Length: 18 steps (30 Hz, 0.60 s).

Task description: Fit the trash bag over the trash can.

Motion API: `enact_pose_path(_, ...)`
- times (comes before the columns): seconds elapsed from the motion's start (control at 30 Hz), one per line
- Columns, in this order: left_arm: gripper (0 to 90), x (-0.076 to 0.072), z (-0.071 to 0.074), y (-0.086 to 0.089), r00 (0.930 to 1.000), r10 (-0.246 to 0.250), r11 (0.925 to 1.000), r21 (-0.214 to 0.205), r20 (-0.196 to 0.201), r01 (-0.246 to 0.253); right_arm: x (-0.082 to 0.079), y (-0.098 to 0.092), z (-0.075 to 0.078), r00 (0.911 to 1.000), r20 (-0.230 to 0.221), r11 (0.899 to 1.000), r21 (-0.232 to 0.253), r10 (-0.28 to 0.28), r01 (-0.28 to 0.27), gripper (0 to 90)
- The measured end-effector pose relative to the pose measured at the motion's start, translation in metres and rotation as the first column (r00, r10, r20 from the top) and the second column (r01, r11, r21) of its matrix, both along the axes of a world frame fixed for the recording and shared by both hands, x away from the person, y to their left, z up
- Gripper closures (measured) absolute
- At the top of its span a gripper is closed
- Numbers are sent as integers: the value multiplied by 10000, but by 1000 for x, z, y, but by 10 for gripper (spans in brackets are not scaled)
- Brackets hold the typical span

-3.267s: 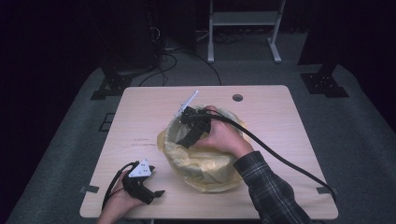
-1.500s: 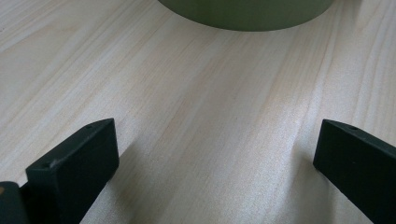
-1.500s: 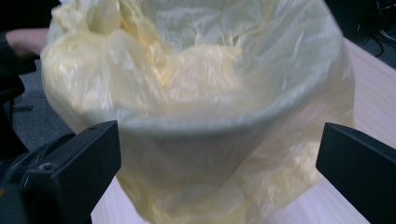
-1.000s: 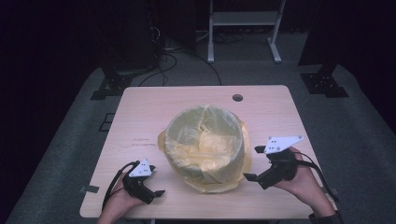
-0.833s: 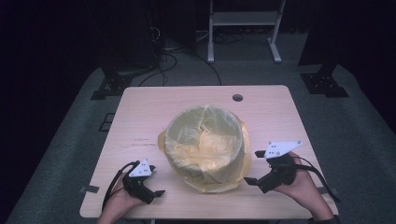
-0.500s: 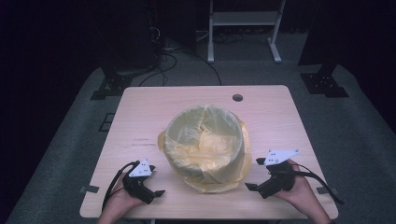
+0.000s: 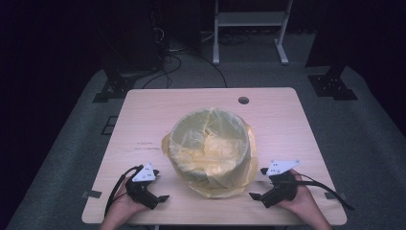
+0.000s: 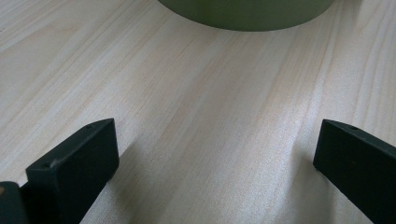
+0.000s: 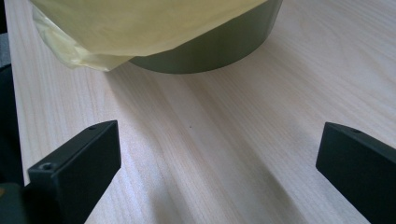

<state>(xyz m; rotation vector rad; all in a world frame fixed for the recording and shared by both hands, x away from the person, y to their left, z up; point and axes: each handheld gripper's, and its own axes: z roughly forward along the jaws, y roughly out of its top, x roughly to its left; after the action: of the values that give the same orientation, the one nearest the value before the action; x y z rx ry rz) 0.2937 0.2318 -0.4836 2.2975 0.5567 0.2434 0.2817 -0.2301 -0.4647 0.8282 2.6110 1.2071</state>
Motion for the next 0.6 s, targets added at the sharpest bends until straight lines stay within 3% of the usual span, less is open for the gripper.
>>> enact_pose_path(0.6,0,0,0,0,10000,1,10000,-1,-1,-1,9,14,-19,9999,-71,9994,-322,155,-157,0)
